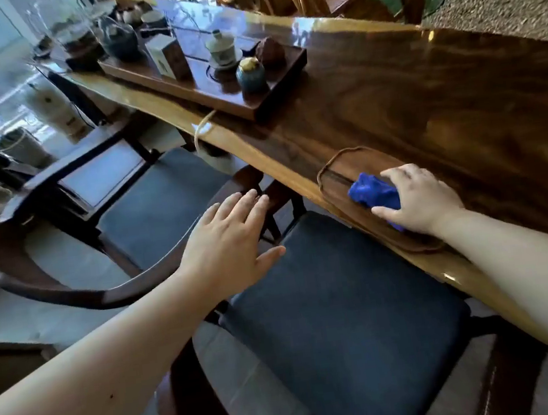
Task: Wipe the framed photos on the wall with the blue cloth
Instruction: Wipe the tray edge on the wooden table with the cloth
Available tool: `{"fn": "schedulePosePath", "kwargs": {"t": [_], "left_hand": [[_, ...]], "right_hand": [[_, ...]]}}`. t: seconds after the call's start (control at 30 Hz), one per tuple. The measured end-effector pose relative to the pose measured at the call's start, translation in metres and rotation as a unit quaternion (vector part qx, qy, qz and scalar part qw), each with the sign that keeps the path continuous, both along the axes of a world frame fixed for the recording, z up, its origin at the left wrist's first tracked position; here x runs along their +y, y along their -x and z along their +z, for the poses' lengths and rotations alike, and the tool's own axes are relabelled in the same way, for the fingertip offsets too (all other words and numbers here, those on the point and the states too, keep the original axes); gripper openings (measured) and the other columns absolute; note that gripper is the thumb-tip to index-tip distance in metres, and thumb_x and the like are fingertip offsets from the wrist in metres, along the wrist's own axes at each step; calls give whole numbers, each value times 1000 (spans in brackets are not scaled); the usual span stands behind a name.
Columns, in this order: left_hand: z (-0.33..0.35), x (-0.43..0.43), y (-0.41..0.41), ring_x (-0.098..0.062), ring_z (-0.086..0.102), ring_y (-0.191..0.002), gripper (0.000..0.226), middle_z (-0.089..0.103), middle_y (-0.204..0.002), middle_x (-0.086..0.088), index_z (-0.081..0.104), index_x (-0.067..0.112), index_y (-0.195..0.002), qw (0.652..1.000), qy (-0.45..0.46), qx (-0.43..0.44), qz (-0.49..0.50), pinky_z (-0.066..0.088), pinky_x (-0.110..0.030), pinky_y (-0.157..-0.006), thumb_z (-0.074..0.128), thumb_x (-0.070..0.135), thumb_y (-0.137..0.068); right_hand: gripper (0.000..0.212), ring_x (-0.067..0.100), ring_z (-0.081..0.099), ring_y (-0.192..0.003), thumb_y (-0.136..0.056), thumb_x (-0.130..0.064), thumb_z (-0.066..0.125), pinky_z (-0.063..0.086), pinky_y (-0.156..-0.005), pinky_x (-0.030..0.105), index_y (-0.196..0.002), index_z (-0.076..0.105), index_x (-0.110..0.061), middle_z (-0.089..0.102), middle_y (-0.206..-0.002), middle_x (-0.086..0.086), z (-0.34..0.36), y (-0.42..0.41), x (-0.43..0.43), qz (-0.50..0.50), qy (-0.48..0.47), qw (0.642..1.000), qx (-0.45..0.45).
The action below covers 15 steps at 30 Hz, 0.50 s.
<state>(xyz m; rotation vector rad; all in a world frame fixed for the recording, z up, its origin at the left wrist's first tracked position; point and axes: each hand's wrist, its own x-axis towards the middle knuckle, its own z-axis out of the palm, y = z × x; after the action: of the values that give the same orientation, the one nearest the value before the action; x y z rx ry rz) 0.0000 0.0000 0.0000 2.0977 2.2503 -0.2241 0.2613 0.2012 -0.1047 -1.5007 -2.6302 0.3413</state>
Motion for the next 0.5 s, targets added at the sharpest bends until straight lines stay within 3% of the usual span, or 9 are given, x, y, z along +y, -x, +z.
{"fn": "schedulePosePath", "kwargs": {"t": [0.2,0.3,0.4,0.5], "left_hand": [[-26,11,9,-22,16,-145,85,22,-159,-3,16,19,-149,1000,-7,-2,1,17,-40,-118,31,72,-84],[-29,11,16,-22,16,-145,84,23,-158,-3,17,19,-149,1000,-7,-4,6,18,-40,-118,32,71,-85],[-27,8,23,-22,14,-146,83,20,-159,-3,14,21,-149,1000,-6,-10,17,17,-41,-119,31,70,-86],[-14,-2,34,-21,13,-145,82,21,-159,-2,16,21,-149,999,-17,-9,31,15,-40,-119,28,70,-85]], "right_hand": [[80,32,37,-128,-81,-60,56,37,-100,46,-146,18,-32,34,-144,10,-38,13,20,9,86,994,-74],[67,32,49,-108,-83,-48,61,44,-86,45,-140,31,-28,52,-125,11,-46,18,20,16,29,998,-46],[54,27,51,-82,-83,-30,62,46,-67,38,-132,40,-25,57,-102,10,-43,24,21,24,30,999,6],[53,27,55,-76,-81,-26,59,42,-58,33,-130,39,-30,58,-98,6,-24,41,16,35,48,998,25]]}}
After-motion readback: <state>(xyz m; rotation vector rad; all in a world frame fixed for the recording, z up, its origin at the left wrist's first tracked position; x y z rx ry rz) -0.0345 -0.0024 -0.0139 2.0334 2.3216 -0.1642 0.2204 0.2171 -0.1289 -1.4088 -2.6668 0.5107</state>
